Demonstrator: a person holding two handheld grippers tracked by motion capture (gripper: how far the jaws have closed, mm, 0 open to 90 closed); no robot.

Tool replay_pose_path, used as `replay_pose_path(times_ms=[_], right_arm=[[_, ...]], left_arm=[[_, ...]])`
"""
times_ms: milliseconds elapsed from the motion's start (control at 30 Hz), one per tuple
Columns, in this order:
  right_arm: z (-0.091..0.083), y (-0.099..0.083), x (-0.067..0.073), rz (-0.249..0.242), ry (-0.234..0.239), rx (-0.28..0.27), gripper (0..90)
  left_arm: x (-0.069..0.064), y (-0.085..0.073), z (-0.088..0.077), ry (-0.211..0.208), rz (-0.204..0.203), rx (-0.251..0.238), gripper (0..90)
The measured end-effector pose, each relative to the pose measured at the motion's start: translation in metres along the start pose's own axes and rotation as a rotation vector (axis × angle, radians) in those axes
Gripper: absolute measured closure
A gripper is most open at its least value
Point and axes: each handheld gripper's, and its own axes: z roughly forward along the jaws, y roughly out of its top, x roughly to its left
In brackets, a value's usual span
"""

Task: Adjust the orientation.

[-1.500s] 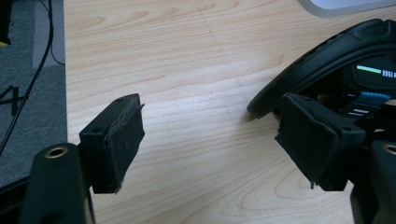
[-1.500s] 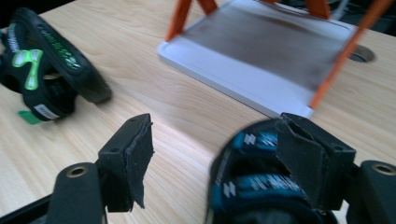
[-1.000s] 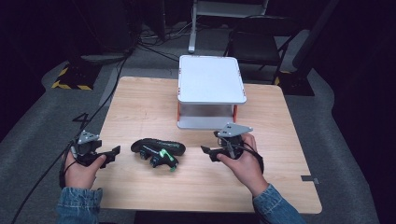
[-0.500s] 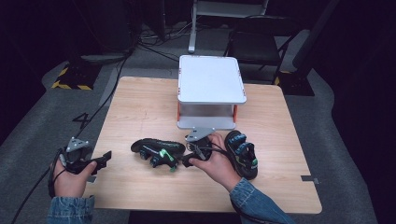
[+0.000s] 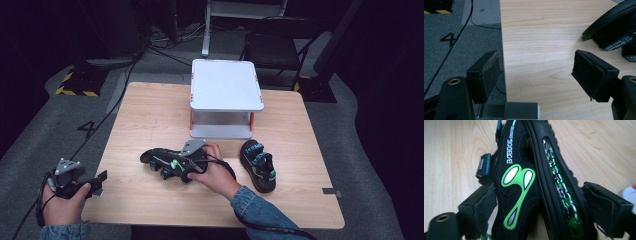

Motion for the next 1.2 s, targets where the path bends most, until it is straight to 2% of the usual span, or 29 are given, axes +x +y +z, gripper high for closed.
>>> replay_pose_path(times_ms=[100,167,200,233,267,333,367,400,533,700,800,900,933,1000,1033,1100,1200], right_arm=[[0.005,-0.001,-0.001,0.001,0.016,0.017,16.7],[0.005,0.001,-0.002,-0.026,0.018,0.042,20.0],[0.004,0.002,-0.001,-0.022,0.017,0.052,21.3],[0.004,0.004,0.0,-0.034,0.002,0.07,25.1],[0.004,0.004,0.0,-0.034,0.002,0.07,25.1],[0.002,0.005,0.002,-0.045,-0.043,0.088,37.6],[0.002,0.005,0.002,-0.045,-0.043,0.088,37.6],[0.0,0.005,0.003,-0.045,-0.073,0.097,45.6],[-0.004,0.005,0.002,-0.025,-0.071,0.099,50.5],[-0.014,0.0,0.005,0.013,-0.061,0.07,52.1],[-0.026,0.0,0.007,0.023,-0.067,0.045,52.2],[-0.046,0.0,0.008,0.039,-0.085,0.008,52.2],[-0.063,0.0,0.006,0.062,-0.105,-0.023,52.1],[-0.078,-0.002,0.005,0.089,-0.122,-0.047,52.1],[-0.078,-0.002,0.005,0.089,-0.122,-0.047,52.1],[-0.102,-0.009,0.0,0.128,-0.167,-0.072,52.0],[-0.123,-0.017,-0.004,0.17,-0.207,-0.087,52.0]], left_arm=[[0.003,-0.004,-0.004,0.008,-0.013,0.003,22.8],[0.005,-0.007,-0.006,0.017,-0.022,0.004,22.8],[0.006,-0.008,-0.006,0.016,-0.025,0.002,22.8],[0.006,-0.008,-0.007,0.018,-0.028,0.002,22.8],[0.006,-0.008,-0.007,0.018,-0.028,0.002,22.8],[0.006,-0.009,-0.007,0.016,-0.028,0.003,22.8],[0.006,-0.009,-0.007,0.016,-0.028,0.003,22.8],[0.006,-0.009,-0.007,0.015,-0.027,0.001,22.8],[0.006,-0.007,-0.005,0.014,-0.023,0.003,22.8],[0.004,-0.003,0.003,0.001,-0.014,0.008,22.8],[0.0,0.002,0.009,-0.01,-0.006,0.014,22.8],[-0.004,0.007,0.015,-0.021,0.01,0.016,22.8],[-0.006,0.009,0.017,-0.026,0.015,0.017,22.8],[-0.012,0.016,0.025,-0.04,0.031,0.02,22.8],[-0.012,0.016,0.025,-0.04,0.031,0.02,22.8],[-0.016,0.02,0.03,-0.052,0.047,0.023,22.7],[-0.024,0.028,0.039,-0.072,0.063,0.025,22.7]])
